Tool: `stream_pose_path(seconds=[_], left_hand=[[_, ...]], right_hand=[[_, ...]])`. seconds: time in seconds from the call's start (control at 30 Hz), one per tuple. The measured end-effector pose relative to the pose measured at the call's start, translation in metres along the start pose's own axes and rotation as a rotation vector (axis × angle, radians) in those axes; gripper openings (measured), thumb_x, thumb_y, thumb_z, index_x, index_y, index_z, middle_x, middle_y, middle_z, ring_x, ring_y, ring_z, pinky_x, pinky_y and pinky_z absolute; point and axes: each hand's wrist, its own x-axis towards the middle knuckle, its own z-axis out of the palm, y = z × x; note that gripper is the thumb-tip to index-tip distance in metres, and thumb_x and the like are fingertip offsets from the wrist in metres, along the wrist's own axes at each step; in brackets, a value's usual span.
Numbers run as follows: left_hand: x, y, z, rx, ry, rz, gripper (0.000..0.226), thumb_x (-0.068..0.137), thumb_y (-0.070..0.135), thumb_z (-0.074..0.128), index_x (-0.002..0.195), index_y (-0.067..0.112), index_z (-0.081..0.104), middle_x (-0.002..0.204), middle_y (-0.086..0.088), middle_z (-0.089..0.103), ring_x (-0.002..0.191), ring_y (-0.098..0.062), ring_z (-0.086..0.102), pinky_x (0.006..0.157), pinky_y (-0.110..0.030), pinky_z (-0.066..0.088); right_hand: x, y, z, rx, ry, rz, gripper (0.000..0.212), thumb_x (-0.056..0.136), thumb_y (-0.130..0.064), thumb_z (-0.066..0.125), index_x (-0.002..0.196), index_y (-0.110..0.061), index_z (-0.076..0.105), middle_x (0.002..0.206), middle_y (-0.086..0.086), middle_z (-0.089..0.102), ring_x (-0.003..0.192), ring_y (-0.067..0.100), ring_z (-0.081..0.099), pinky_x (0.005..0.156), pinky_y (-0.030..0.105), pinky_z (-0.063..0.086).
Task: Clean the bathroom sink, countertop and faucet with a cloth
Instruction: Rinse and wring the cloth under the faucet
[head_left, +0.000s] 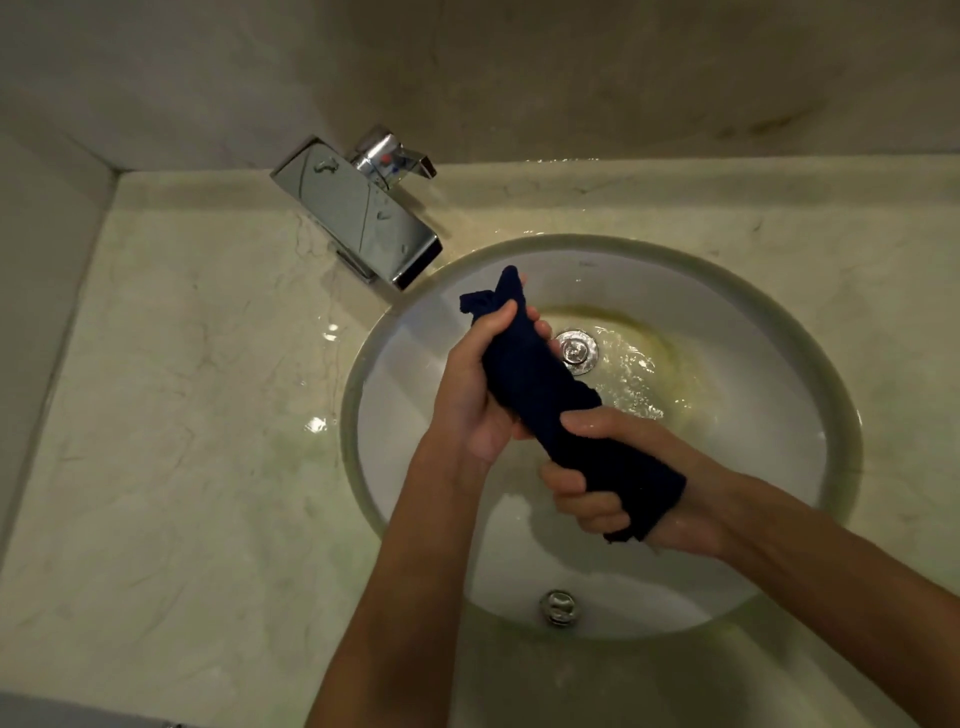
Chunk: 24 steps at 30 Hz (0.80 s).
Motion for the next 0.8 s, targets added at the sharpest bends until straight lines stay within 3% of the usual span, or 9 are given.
stream_pose_path(seconds=[0.07,0.13,0.2,0.3,0.43,0.5,0.6,0.7,0.8], left_hand=[[-0.002,0.003,-0.004,-0.005,-0.014,-0.007,0.016,0.089,0.027,0.065,0.086,0.023,0.080,0.078,0.004,0.067,0.067,-0.010,0.065,0.067,-0.024,0.057],[-0.004,0.005,-0.008,-0.007,-0.038,-0.047,0.016,0.088,0.032,0.067,0.084,0.021,0.077,0.079,0.004,0.066,0.068,-0.010,0.065,0.067,-0.024,0.057],[-0.004,0.008,-0.012,-0.013,-0.065,-0.089,0.018,0.086,0.036,0.070,0.088,0.018,0.069,0.082,0.002,0.065,0.071,-0.012,0.065,0.068,-0.024,0.057],[-0.003,0.009,-0.016,-0.023,-0.075,-0.098,0.021,0.083,0.036,0.072,0.088,0.017,0.066,0.082,0.001,0.065,0.072,-0.013,0.065,0.069,-0.024,0.057],[0.001,0.008,-0.019,-0.012,-0.036,-0.099,0.019,0.088,0.034,0.069,0.089,0.015,0.065,0.082,-0.001,0.064,0.072,-0.014,0.064,0.071,-0.025,0.056],[0.003,0.007,-0.021,-0.006,-0.019,-0.092,0.019,0.090,0.033,0.068,0.090,0.014,0.065,0.083,-0.002,0.063,0.073,-0.014,0.063,0.073,-0.025,0.056],[0.003,0.006,-0.022,-0.007,-0.035,-0.098,0.019,0.093,0.033,0.064,0.090,0.014,0.065,0.083,-0.002,0.063,0.073,-0.014,0.063,0.073,-0.025,0.056],[0.002,0.005,-0.022,-0.008,-0.056,-0.099,0.018,0.096,0.030,0.062,0.092,0.013,0.066,0.083,-0.002,0.064,0.074,-0.015,0.064,0.076,-0.026,0.056],[0.003,0.006,-0.019,-0.084,-0.102,-0.021,0.024,0.094,0.024,0.064,0.116,0.013,0.067,0.086,-0.001,0.063,0.076,-0.013,0.065,0.082,-0.032,0.058]], right_hand=[[-0.003,-0.001,0.000,0.039,-0.067,0.051,0.085,0.063,-0.032,0.095,0.129,-0.013,0.045,0.080,0.008,0.058,0.061,0.018,0.056,0.063,0.034,0.057],[-0.009,-0.004,0.004,-0.015,-0.101,0.106,0.081,0.064,-0.019,0.092,0.130,-0.009,0.047,0.086,0.011,0.064,0.073,0.027,0.067,0.074,0.043,0.059],[-0.011,-0.008,0.006,-0.143,-0.051,0.152,0.070,0.068,-0.006,0.082,0.129,-0.006,0.048,0.090,0.012,0.070,0.074,0.029,0.072,0.059,0.032,0.058],[-0.006,-0.012,0.008,-0.196,0.003,0.187,0.069,0.071,-0.007,0.075,0.132,-0.013,0.042,0.084,0.008,0.067,0.048,0.009,0.050,0.035,0.014,0.030],[0.000,-0.010,0.007,-0.228,0.003,0.152,0.055,0.079,-0.030,0.080,0.119,-0.019,0.044,0.059,-0.004,0.041,0.040,0.004,0.026,0.036,0.018,0.014],[0.004,-0.004,0.009,-0.258,0.086,0.081,0.038,0.080,-0.026,0.070,0.111,-0.016,0.050,0.054,-0.003,0.033,0.038,0.007,0.021,0.037,0.023,0.009],[0.009,0.008,0.011,-0.319,0.189,0.013,0.042,0.065,-0.018,0.064,0.100,-0.001,0.049,0.054,0.003,0.031,0.038,0.011,0.021,0.042,0.023,0.008],[0.011,0.016,0.011,-0.340,0.257,-0.045,0.036,0.065,-0.014,0.060,0.096,0.002,0.050,0.054,0.005,0.032,0.038,0.012,0.025,0.043,0.024,0.011],[0.010,0.019,0.012,-0.348,0.228,-0.097,0.034,0.071,-0.016,0.062,0.095,0.005,0.051,0.057,0.007,0.035,0.042,0.015,0.025,0.044,0.028,0.013]])
